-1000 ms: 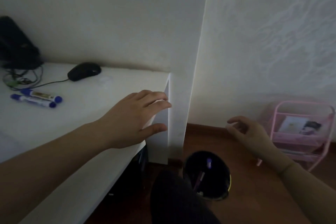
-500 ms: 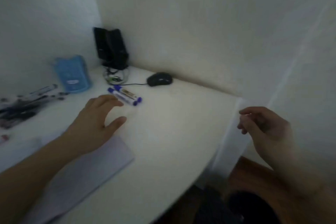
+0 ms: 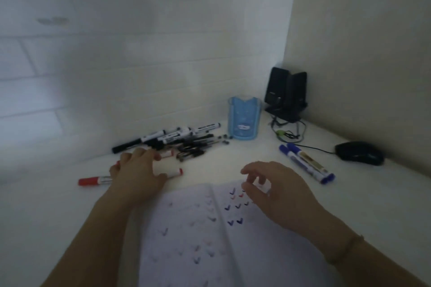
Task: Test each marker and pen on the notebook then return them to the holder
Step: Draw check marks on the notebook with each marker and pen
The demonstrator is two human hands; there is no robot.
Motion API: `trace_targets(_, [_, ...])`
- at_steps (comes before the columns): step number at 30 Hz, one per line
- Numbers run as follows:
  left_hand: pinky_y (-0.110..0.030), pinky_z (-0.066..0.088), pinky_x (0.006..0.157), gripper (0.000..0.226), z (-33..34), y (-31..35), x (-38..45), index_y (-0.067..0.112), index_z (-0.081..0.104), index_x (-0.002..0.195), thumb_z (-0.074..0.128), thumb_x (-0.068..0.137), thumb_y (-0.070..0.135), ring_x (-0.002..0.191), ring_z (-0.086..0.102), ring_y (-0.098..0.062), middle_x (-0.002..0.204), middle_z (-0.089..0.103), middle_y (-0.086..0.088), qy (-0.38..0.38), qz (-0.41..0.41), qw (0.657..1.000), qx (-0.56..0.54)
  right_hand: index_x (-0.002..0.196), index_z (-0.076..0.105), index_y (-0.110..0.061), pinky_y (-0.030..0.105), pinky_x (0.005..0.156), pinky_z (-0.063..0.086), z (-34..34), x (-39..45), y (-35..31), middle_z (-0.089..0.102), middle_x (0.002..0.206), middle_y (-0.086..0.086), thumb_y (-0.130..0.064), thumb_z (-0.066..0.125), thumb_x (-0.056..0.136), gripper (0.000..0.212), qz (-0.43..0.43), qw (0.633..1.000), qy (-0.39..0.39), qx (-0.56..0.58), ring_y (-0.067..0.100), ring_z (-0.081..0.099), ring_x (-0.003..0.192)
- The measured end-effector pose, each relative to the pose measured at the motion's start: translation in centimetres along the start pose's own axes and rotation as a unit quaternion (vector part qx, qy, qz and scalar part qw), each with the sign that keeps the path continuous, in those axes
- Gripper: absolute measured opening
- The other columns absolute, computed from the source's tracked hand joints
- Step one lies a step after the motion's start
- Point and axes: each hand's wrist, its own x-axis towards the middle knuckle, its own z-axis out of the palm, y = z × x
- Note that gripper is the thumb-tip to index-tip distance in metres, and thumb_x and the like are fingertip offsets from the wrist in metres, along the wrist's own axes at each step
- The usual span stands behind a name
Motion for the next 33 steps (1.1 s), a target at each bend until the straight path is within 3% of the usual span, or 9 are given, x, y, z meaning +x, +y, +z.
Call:
trace_targets(3, [-0.046,0.027,0.104,0.043,-0.6,-1.6,0.4,0.039,0.042,0.122,0.058,0.082,0.037,0.125,0.033,-0.023,0.135,0.041,0.007,-0.069,0.02,0.997,0.034,0.102,0.056,-0.045,0.009,0.074,0.036,0.3,-1.1,0.9,0.047,0.087,-0.037,-0.045,0.057,0.085,0.017,0.006,1.0,0.002,-0.014,-0.006,0.047,0.083])
trace_targets(8, [-0.052,0.021,0.108,0.016,-0.5,-1.1,0.3,0.043,0.054,0.103,0.055,0.089,0.034,0.123,0.034,-0.021,0.123,0.049,0.01,-0.049,0.022,0.998,0.045,0.096,0.061,-0.039,0.014,0.06,0.036,-1.1,-1.4,1.3,0.058,0.082,-0.024,-0.022,0.069,0.08,0.024,0.04,0.997,0.056,0.044,-0.008,0.051,0.083])
trace_targets(12, [-0.044,0.03,0.098,0.018,-0.3,0.0,0.3,0.031,0.06,0.108,0.051,0.094,0.025,0.114,0.046,-0.023,0.11,0.058,0.006,0.073,0.081,0.994,-0.008,0.095,0.062,-0.04,0.013,0.057,0.041,-1.0,-1.7,1.1,0.059,0.08,-0.024,-0.026,0.068,0.079,0.022,0.033,0.996,0.06,0.052,-0.001,0.053,0.081])
trace_targets(15, [-0.026,0.037,0.071,0.02,-1.5,3.2,-1.2,0.026,0.059,0.111,0.048,0.096,0.022,0.083,0.053,-0.01,0.089,0.056,0.011,0.147,0.229,0.943,-0.194,0.097,0.06,-0.046,0.016,0.058,0.043,-1.0,-1.9,0.6,0.063,0.078,-0.022,-0.048,0.061,0.076,0.021,0.01,0.995,0.039,0.095,0.005,0.057,0.081])
trace_targets(18, [-0.011,0.036,0.073,0.022,-2.0,7.4,-4.5,0.029,0.054,0.116,0.044,0.097,0.025,0.084,0.05,0.004,0.097,0.055,0.016,0.06,0.392,0.886,-0.24,0.108,0.058,-0.045,0.021,0.059,0.049,-0.9,-2.3,-0.1,0.067,0.085,-0.017,-0.06,0.063,0.072,0.04,-0.017,0.973,0.005,0.229,0.01,0.062,0.076])
trace_targets(21, [-0.019,0.042,0.074,0.018,-0.7,9.4,-6.4,0.022,0.055,0.114,0.048,0.097,0.025,0.083,0.051,-0.004,0.097,0.056,0.007,-0.008,0.477,0.853,-0.209,0.09,0.065,-0.034,0.014,0.055,0.048,-1.1,-2.6,-0.9,0.066,0.078,-0.014,-0.056,0.069,0.069,0.03,-0.047,0.952,0.066,0.296,0.007,0.062,0.063])
trace_targets(25, [-0.015,0.036,0.068,0.022,0.4,9.3,-6.0,0.021,0.057,0.106,0.046,0.096,0.036,0.076,0.044,0.0,0.089,0.051,0.011,-0.008,0.447,0.87,-0.207,0.069,0.061,-0.027,0.008,0.048,0.043,-1.8,-2.5,-1.0,0.061,0.056,-0.014,-0.038,0.064,0.068,0.011,0.004,0.931,0.149,0.332,0.001,0.055,0.048])
trace_targets(29, [-0.02,0.036,0.06,0.022,0.5,9.7,-6.2,0.023,0.054,0.1,0.041,0.096,0.041,0.067,0.044,-0.003,0.08,0.057,0.008,-0.012,0.455,0.869,-0.194,0.067,0.057,-0.024,0.02,0.04,0.04,-1.3,-2.4,-0.6,0.056,0.048,0.001,-0.045,0.076,0.062,0.029,0.026,0.89,0.053,0.452,0.011,0.047,0.039])
trace_targets(33, [-0.015,0.033,0.054,0.016,0.1,10.0,-6.2,0.023,0.058,0.101,0.05,0.096,0.036,0.052,0.043,0.001,0.064,0.054,0.014,-0.059,0.464,0.859,-0.21,0.07,0.053,-0.017,0.018,0.041,0.038,-0.9,-2.3,-0.2,0.055,0.046,0.007,-0.039,0.073,0.07,0.03,0.024,0.869,-0.002,0.494,0.017,0.045,0.036])
